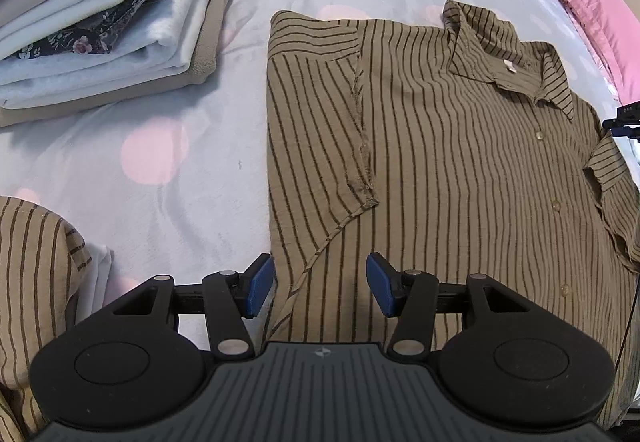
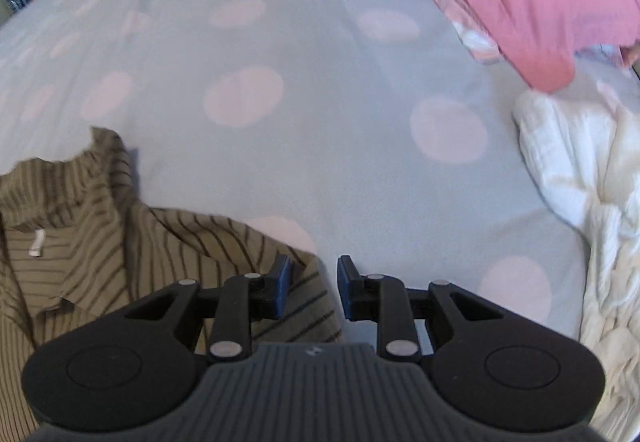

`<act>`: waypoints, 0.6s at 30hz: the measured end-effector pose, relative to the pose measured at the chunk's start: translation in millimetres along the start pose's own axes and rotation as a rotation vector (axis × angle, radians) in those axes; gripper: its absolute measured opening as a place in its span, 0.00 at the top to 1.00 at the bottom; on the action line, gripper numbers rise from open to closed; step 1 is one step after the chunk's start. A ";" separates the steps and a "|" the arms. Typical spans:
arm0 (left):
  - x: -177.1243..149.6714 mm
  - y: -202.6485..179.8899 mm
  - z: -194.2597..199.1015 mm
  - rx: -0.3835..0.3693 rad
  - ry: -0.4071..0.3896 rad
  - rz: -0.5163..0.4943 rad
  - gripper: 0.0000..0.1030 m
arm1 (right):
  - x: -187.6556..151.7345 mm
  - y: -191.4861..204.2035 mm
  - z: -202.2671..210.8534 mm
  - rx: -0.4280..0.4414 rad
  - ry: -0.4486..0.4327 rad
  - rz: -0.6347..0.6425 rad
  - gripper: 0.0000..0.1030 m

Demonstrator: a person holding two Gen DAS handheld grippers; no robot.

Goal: Fold clothes

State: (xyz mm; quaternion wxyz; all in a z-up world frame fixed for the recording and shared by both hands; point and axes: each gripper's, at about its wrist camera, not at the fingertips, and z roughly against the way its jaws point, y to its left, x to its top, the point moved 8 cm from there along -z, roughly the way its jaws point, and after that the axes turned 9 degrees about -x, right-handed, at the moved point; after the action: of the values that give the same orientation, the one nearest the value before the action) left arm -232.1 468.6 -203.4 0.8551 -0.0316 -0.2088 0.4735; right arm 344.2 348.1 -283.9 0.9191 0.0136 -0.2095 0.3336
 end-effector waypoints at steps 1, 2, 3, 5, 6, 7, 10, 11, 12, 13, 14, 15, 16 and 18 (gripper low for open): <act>-0.3 1.6 -0.7 0.001 0.002 0.004 0.52 | -1.5 1.4 -2.2 0.009 0.016 0.008 0.92; -0.5 3.2 -1.4 0.001 0.004 0.009 0.52 | -0.6 1.7 -3.8 0.010 0.015 0.021 0.97; -1.1 4.3 -2.4 0.004 0.007 0.011 0.52 | 3.2 -0.9 -1.3 -0.023 -0.020 0.031 0.97; -2.4 6.3 -4.3 0.009 0.015 0.014 0.52 | 17.6 -11.4 5.4 -0.112 -0.127 0.040 0.98; -3.0 7.2 -5.2 0.011 0.018 0.016 0.52 | 23.3 -16.1 5.4 -0.116 -0.147 0.024 0.98; -3.3 7.1 -5.9 0.010 0.020 0.014 0.52 | 26.1 -18.8 2.3 -0.103 -0.139 0.007 0.98; -4.0 5.2 -6.9 0.007 0.021 0.006 0.52 | 26.3 -18.5 -9.2 -0.114 -0.125 0.013 0.98; -3.9 5.1 -6.7 0.006 0.020 0.006 0.52 | 26.0 -18.8 -12.7 -0.128 -0.125 0.017 1.00; -3.8 5.0 -6.4 0.006 0.019 0.007 0.52 | 25.7 -21.6 -15.8 -0.155 -0.130 0.017 1.00; -3.7 4.9 -6.2 0.005 0.017 0.007 0.52 | 26.5 -25.5 -18.9 -0.179 -0.135 0.012 1.00; -3.7 4.9 -6.3 0.005 0.017 0.008 0.52 | 28.0 -29.7 -21.3 -0.198 -0.138 0.003 1.00; -3.7 4.9 -6.4 0.005 0.018 0.009 0.52 | 27.2 -33.2 -21.0 -0.196 -0.138 -0.009 1.00; -3.7 4.9 -6.5 0.004 0.018 0.011 0.52 | 26.4 -36.8 -20.7 -0.193 -0.138 -0.020 1.00; -3.8 4.9 -6.8 0.004 0.019 0.013 0.52 | 24.9 -41.8 -14.0 -0.156 -0.154 -0.041 1.00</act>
State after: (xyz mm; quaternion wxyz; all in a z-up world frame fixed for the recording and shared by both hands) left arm -235.2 469.2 -212.1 0.8539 -0.0357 -0.1997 0.4792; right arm 392.5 333.0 -282.0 0.9050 -0.0282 -0.3048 0.2954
